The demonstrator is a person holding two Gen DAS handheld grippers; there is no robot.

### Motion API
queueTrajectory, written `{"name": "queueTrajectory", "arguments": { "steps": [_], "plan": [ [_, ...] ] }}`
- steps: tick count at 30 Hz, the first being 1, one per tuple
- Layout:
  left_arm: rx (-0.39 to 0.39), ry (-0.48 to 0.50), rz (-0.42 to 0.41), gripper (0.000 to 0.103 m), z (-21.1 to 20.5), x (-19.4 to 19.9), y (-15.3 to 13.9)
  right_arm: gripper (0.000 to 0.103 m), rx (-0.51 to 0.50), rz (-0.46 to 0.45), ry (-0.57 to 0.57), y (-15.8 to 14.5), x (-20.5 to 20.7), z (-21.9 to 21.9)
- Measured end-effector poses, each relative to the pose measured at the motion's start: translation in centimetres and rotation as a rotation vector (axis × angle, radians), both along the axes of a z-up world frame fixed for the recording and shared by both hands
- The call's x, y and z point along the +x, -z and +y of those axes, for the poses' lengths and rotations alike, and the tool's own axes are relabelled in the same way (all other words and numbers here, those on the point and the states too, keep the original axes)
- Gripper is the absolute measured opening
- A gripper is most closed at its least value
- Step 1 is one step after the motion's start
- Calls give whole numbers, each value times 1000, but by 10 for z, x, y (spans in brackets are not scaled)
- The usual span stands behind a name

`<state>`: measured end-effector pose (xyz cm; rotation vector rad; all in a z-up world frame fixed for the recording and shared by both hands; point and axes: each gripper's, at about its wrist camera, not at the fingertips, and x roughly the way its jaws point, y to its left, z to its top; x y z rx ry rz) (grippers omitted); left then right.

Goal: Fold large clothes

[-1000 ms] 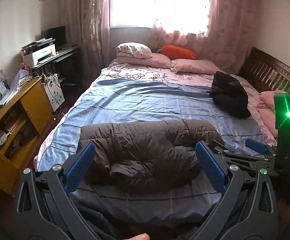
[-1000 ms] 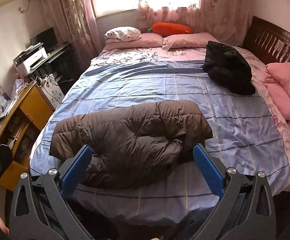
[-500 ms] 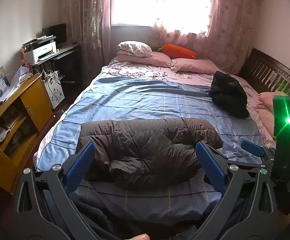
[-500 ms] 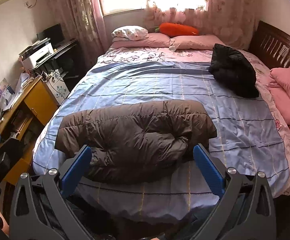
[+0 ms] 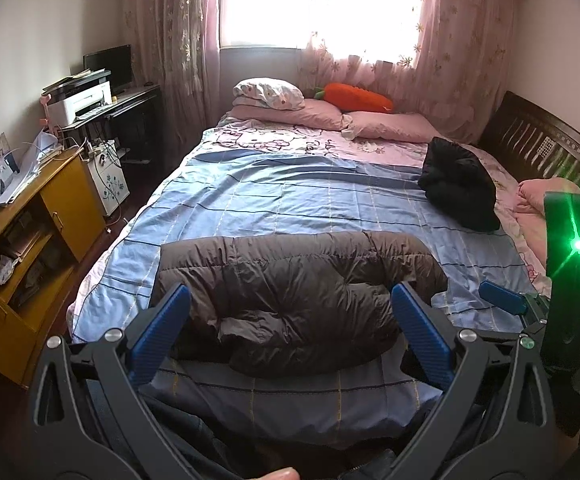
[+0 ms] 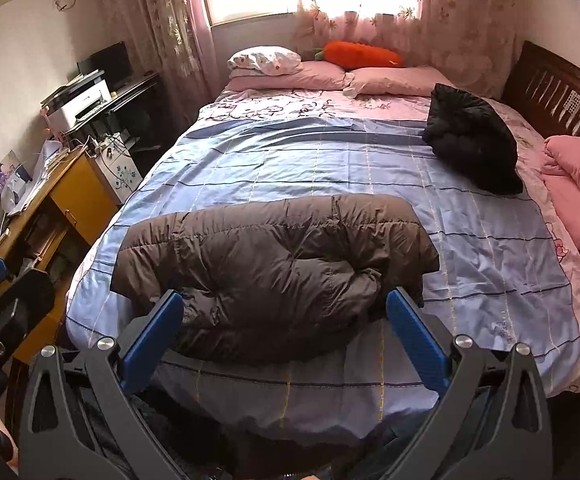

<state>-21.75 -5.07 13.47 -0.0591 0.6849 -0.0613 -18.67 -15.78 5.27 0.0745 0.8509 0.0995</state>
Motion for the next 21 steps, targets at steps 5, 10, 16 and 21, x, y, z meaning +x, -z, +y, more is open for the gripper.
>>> {"name": "queueTrajectory", "arguments": {
  "steps": [5, 10, 16, 21],
  "plan": [
    [-1, 4, 3, 101, 3, -1, 1, 102, 2, -1, -4, 1, -1, 1],
    [3, 6, 2, 101, 3, -2, 2, 102, 3, -2, -11, 1, -2, 2],
    [0, 14, 6, 101, 2, -3, 3, 102, 2, -4, -17, 1, -2, 2],
    [0, 16, 6, 101, 4, -4, 3, 102, 0, -4, -17, 1, -2, 2]
  ]
}}
